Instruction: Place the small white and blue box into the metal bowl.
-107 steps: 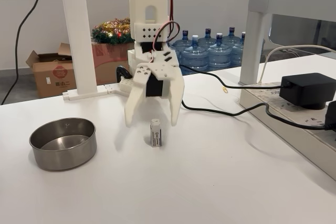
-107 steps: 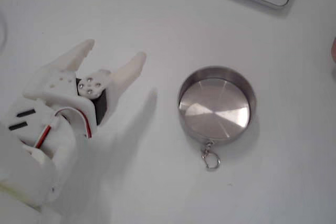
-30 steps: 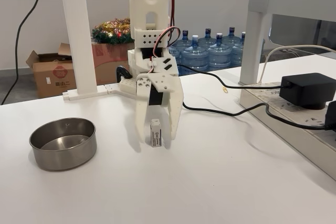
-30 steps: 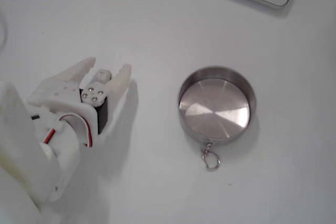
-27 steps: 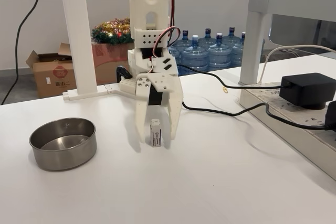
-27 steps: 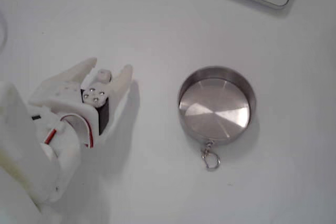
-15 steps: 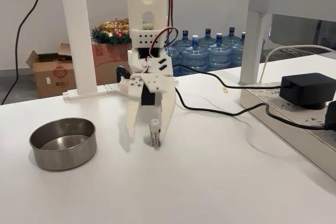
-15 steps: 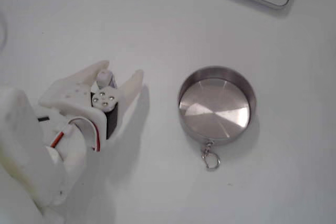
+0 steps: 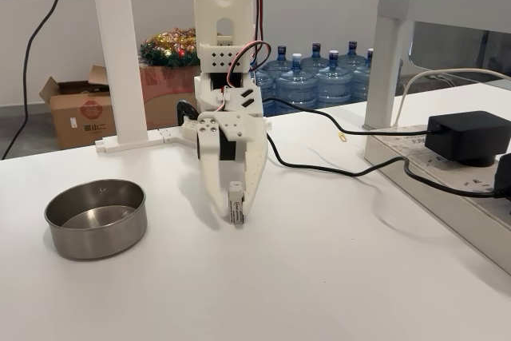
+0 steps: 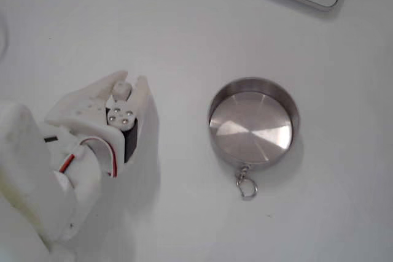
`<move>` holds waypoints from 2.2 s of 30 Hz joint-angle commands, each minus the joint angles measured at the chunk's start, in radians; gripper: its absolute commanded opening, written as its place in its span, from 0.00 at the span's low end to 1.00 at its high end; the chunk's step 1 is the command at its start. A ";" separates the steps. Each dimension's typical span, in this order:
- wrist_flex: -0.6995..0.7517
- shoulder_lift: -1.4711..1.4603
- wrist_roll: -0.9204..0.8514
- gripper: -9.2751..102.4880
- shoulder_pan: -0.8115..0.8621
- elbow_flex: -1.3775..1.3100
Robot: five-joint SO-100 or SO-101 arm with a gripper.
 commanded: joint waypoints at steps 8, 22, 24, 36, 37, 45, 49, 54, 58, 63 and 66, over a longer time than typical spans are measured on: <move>-0.017 0.011 0.006 0.05 0.012 0.020; -0.017 0.281 0.006 0.05 0.094 0.094; -0.015 0.334 0.006 0.05 0.121 0.100; -0.015 0.410 -0.003 0.05 0.370 0.097; -0.015 0.408 -0.003 0.05 0.399 0.097; -0.015 0.397 -0.006 0.05 0.574 0.097; -0.015 0.397 -0.006 0.05 0.607 0.097; -0.015 0.396 0.002 0.05 0.607 0.097; -0.015 0.396 -0.006 0.05 0.598 0.097; -0.015 0.396 -0.006 0.05 0.591 0.097; -0.015 0.396 -0.006 0.05 0.563 0.097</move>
